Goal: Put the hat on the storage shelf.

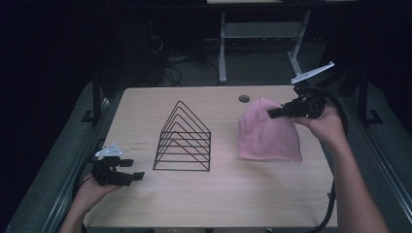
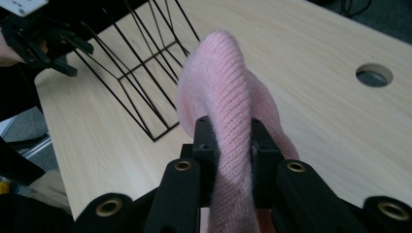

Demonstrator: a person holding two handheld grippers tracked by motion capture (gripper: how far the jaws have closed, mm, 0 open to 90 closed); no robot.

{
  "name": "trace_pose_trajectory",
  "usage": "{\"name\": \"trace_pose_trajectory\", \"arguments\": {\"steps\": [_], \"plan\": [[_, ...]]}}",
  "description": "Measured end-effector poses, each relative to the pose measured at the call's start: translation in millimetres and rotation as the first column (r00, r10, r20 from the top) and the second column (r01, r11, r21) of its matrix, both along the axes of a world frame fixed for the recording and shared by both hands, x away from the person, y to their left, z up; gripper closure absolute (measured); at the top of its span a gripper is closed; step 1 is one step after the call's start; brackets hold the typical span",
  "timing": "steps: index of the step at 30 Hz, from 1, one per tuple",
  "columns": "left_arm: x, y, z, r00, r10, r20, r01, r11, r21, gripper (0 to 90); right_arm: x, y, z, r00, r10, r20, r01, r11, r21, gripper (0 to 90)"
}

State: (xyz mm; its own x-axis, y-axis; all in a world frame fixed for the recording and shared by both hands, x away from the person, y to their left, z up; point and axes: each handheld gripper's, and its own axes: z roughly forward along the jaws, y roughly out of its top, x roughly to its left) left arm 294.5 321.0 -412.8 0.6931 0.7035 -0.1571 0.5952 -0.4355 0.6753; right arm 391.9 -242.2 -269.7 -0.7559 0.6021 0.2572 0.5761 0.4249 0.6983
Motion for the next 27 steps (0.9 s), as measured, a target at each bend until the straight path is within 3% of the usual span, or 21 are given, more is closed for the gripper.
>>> {"name": "trace_pose_trajectory", "arguments": {"steps": [13,27], "plan": [[5.1,2.9,34.8,0.9984,-0.057,0.003,0.057,0.998,-0.027,25.5,-9.3,13.8,44.6,0.9966,0.031,0.076,-0.032,0.999,0.004,77.7],[12.2,-2.0,75.4,0.9925,-0.122,0.015,0.122,0.9921,-0.029,25.5,-13.4,44.0,88.8,0.9873,0.076,0.14,-0.075,0.997,-0.009,77.6]]}}
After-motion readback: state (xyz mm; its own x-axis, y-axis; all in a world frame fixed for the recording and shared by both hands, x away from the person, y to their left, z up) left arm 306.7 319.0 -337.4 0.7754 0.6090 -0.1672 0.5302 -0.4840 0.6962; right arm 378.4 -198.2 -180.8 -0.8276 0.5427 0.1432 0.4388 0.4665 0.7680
